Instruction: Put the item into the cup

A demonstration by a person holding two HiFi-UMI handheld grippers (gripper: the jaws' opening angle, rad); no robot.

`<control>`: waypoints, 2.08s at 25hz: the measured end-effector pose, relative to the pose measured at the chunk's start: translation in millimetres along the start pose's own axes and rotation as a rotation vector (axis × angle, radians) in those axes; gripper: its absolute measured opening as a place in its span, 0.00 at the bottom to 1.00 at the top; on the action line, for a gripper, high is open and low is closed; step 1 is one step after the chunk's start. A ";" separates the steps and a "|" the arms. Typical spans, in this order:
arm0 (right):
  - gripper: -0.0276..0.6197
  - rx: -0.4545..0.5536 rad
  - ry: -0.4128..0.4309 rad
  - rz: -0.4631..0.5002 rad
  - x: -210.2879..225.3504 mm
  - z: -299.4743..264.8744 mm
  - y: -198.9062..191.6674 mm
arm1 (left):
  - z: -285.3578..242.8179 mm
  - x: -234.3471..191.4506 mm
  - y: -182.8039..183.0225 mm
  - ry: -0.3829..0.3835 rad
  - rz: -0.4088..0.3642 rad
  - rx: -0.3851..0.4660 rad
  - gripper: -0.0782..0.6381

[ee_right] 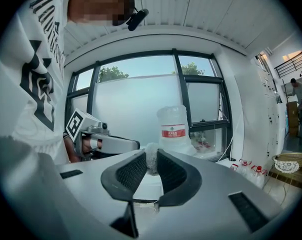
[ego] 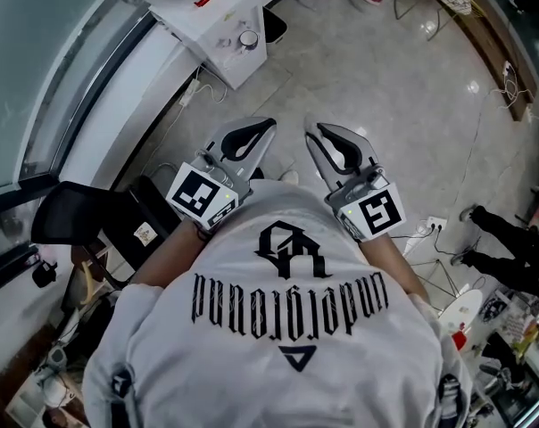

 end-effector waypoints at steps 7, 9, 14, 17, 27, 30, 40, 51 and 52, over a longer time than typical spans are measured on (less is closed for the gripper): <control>0.15 -0.022 0.020 0.026 3.4 -64.4 10.8 | 8.7 -57.3 24.6 -0.009 0.002 0.006 0.13; 0.15 -0.022 0.021 0.029 1.2 -83.2 16.3 | 15.2 -73.7 33.6 -0.011 -0.003 0.010 0.13; 0.15 -0.026 0.020 0.032 -2.3 -129.7 26.4 | 29.9 -113.8 51.3 -0.020 -0.008 0.011 0.13; 0.15 -0.016 0.017 0.032 -6.7 -153.2 33.7 | 40.1 -134.4 59.4 -0.022 -0.007 0.013 0.13; 0.15 -0.028 0.004 0.030 -12.1 -198.6 39.1 | 57.3 -179.0 72.5 -0.029 0.000 0.027 0.13; 0.15 -0.030 0.007 0.025 -8.1 -205.3 38.5 | 56.6 -186.2 74.5 -0.023 0.003 0.030 0.13; 0.15 -0.029 0.078 0.024 39.0 -211.7 25.8 | 23.5 -200.5 77.8 0.065 0.005 0.034 0.13; 0.15 -0.032 0.201 -0.004 117.6 -215.0 -0.9 | -34.5 -210.9 74.0 0.218 0.030 0.052 0.13; 0.15 -0.030 0.215 -0.011 124.0 -215.3 -4.8 | -38.7 -212.4 72.3 0.235 0.030 0.055 0.13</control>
Point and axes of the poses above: the fingertips, and each gripper's own axes: z backward along the fingers, x to its right, y out of its top, the point moved 5 cm from there along z, backward along the fingers, and after that the axes turned 11 degrees about z, right-handed, at the moved point
